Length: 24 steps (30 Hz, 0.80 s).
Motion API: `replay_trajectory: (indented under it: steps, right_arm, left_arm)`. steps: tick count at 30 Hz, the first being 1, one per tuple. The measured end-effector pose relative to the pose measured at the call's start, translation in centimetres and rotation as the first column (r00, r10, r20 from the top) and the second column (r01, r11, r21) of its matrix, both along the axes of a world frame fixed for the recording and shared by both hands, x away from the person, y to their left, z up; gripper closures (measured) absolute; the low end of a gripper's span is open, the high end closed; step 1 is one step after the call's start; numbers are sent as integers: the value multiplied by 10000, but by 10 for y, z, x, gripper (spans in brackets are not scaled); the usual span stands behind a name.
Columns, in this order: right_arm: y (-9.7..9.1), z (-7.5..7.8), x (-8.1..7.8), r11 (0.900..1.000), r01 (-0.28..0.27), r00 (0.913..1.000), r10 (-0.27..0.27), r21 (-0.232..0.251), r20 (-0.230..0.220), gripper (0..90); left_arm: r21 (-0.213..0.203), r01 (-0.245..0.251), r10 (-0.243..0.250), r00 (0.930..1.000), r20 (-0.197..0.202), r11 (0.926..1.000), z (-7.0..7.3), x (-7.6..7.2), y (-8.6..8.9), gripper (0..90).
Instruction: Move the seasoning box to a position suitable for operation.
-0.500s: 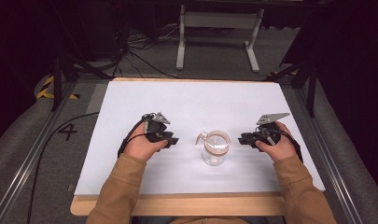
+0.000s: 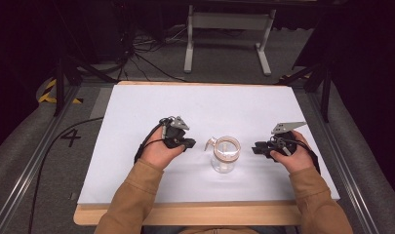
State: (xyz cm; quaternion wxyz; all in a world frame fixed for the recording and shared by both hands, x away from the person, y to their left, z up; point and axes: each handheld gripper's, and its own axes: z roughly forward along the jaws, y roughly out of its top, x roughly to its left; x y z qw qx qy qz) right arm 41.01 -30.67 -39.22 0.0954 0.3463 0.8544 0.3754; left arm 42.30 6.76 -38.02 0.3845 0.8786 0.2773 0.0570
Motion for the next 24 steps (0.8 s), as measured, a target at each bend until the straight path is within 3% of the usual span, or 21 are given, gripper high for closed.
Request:
replay_trajectory:
  steps: [1, 2, 7, 24]
  right_arm:
    - [-1, 0, -1, 10000, 39, 10000, -39, 16, 15, 706]
    - [-2, 0, -3, 10000, 55, 10000, -55, -38, 28, 705]
    - [-6, -2, -7, 9999, 152, 9999, -153, -73, -31, 703]
    - [-9, -5, -14, 9998, 177, 9997, -179, -123, -138, 698]
  left_arm:
    - [-95, 17, -18, 10000, -56, 10000, -2, 1, -3, 876]
    - [-16, 229, -229, 9994, -275, 9997, -4, 3, -7, 881]
    - [231, 301, -285, 9974, -667, 9993, -12, 9, -14, 898]
    - [696, 933, -873, 9926, -840, 9932, -22, 12, -34, 898]
